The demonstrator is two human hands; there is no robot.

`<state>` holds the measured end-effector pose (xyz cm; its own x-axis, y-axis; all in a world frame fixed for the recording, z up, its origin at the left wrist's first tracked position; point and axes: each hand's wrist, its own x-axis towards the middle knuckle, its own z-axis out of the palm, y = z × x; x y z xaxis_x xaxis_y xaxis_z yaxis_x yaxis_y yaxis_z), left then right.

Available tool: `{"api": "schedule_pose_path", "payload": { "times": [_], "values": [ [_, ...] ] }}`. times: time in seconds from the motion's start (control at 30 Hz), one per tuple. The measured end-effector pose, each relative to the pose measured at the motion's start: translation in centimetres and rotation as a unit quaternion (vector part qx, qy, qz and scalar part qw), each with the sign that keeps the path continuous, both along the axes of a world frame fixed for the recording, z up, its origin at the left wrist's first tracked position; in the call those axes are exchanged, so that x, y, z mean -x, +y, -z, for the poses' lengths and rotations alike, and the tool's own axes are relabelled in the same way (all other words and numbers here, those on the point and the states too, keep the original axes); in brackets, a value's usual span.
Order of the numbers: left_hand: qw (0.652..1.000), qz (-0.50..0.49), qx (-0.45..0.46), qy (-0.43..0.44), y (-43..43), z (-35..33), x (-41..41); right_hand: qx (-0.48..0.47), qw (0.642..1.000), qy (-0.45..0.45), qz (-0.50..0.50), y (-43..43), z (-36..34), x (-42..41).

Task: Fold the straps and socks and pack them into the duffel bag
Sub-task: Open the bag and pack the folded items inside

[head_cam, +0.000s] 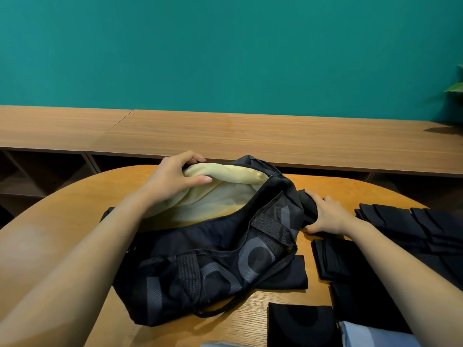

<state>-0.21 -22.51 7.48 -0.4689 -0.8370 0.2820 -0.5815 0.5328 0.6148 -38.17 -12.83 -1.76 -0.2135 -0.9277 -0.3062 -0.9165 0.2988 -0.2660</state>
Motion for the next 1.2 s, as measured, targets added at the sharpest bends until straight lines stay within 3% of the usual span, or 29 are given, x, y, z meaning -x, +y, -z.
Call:
{"api": "schedule_pose_path", "payload": {
  "times": [0.33,0.47,0.57,0.67,0.73,0.8,0.87,0.93,1.0,1.07,1.13,1.2],
  "values": [
    [0.998,-0.002,-0.055,-0.017,0.3,-0.9,-2.2,0.128,0.982,-0.09,0.104,0.5,0.4,-1.2],
    [0.995,-0.005,-0.095,0.024,0.2,-0.8,-3.3,0.182,0.963,-0.129,0.15,1.3,-0.9,-1.6],
    [0.992,-0.01,-0.103,0.075,0.0,-1.0,-3.5,0.265,0.93,-0.174,0.187,2.1,-4.5,-2.6],
    [0.984,-0.03,-0.114,0.134,-0.5,-2.0,-2.9,0.367,0.892,-0.216,0.154,3.2,-9.4,-5.8],
    [0.978,-0.046,-0.122,0.16,-1.0,-2.7,-2.5,0.406,0.879,-0.243,0.06,3.9,-12.4,-10.3],
    [0.975,-0.055,-0.127,0.173,-1.4,-3.4,-2.0,0.387,0.883,-0.254,-0.078,3.9,-13.7,-15.5],
    [0.972,-0.054,-0.128,0.188,-1.4,-4.1,-1.5,0.318,0.903,-0.206,-0.202,1.9,-12.4,-19.8],
    [0.968,-0.052,-0.131,0.207,-1.4,-4.6,-1.2,0.231,0.93,-0.141,-0.25,-1.7,-10.2,-22.8],
    [0.964,-0.051,-0.137,0.224,-1.2,-4.9,-1.0,0.137,0.958,-0.133,-0.216,-5.2,-8.1,-24.6],
    [0.96,-0.046,-0.14,0.238,-1.1,-5.1,-0.7,0.102,0.977,-0.158,-0.104,-7.7,-6.2,-26.5],
    [0.96,-0.035,-0.142,0.241,-0.9,-5.2,-0.4,0.082,0.973,-0.215,-0.026,-8.4,-3.5,-28.8],
    [0.963,-0.034,-0.142,0.226,-0.9,-5.1,-0.6,0.02,0.95,-0.31,-0.023,-7.5,-1.4,-31.0]
  ]
}}
